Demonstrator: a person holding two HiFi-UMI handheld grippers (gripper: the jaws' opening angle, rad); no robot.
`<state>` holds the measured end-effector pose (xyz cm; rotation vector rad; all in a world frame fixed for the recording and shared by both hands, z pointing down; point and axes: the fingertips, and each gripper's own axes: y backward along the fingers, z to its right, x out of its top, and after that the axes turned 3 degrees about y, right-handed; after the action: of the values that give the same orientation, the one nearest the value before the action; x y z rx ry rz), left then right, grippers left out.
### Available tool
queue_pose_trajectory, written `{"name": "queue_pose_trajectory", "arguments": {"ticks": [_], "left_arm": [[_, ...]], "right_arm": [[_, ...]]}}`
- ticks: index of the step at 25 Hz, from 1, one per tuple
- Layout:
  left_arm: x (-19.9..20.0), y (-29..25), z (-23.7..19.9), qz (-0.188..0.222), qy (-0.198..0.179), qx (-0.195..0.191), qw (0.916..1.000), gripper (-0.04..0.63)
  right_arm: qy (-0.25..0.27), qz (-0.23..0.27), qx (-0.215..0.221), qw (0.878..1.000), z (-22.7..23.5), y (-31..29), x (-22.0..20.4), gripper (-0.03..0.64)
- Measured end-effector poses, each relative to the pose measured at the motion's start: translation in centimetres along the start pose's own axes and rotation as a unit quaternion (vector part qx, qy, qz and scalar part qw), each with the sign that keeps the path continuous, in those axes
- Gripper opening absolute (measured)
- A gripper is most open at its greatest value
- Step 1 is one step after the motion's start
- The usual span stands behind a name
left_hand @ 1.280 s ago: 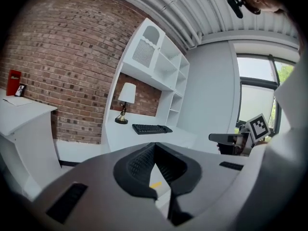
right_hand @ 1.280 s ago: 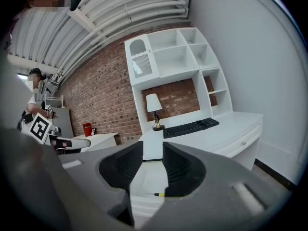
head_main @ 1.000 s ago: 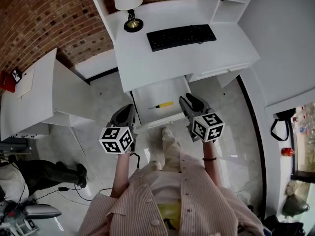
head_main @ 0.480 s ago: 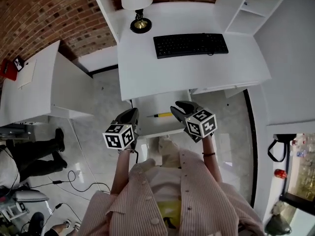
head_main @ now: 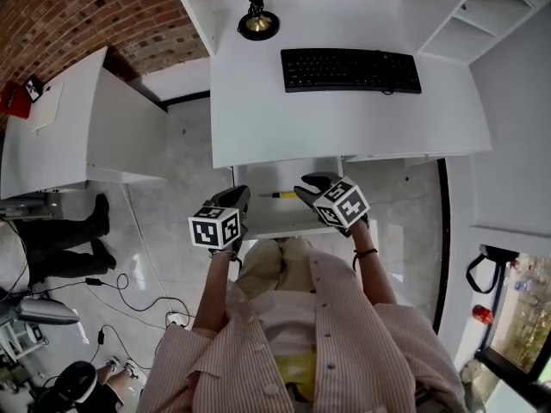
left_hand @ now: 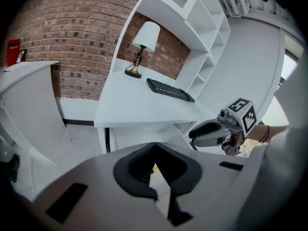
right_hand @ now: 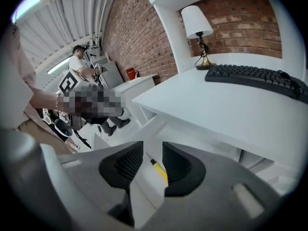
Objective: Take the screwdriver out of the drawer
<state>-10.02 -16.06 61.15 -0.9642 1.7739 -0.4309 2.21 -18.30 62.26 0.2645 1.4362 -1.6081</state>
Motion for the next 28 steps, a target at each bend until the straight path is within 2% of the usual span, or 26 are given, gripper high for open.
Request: {"name": "queue_pose_trajectory", "arguments": {"ticks": [7,13,21,28], "left_arm": [[-1.1,-2.7,-0.7,-0.054,0.008,-0.01,0.9984,0.0],[-2.1,-5.1,-1.7,-0.086,0.02,-0.015,0.996,0.0],[-4.2,-6.9,-3.0,-0.117,0.034,-0.017,0.9925,0.0],[-4.8,-7.1,-3.3,-0.123,0.037,-0.017,0.9915,0.0]], "right_arm": [[0.032,-0.067,0.041,0.996,0.8,-3.7,-2.3,0.112],[0.06,-0.139,0.069,0.986,1.3,-6.8,-5.4,0.112],[0.119,-0.198,0.082,0.97,1.5,-10.5,-8.6,0.112],[0.171,-0.233,0.065,0.955,1.8,-12.6,-11.0,0.112]]}}
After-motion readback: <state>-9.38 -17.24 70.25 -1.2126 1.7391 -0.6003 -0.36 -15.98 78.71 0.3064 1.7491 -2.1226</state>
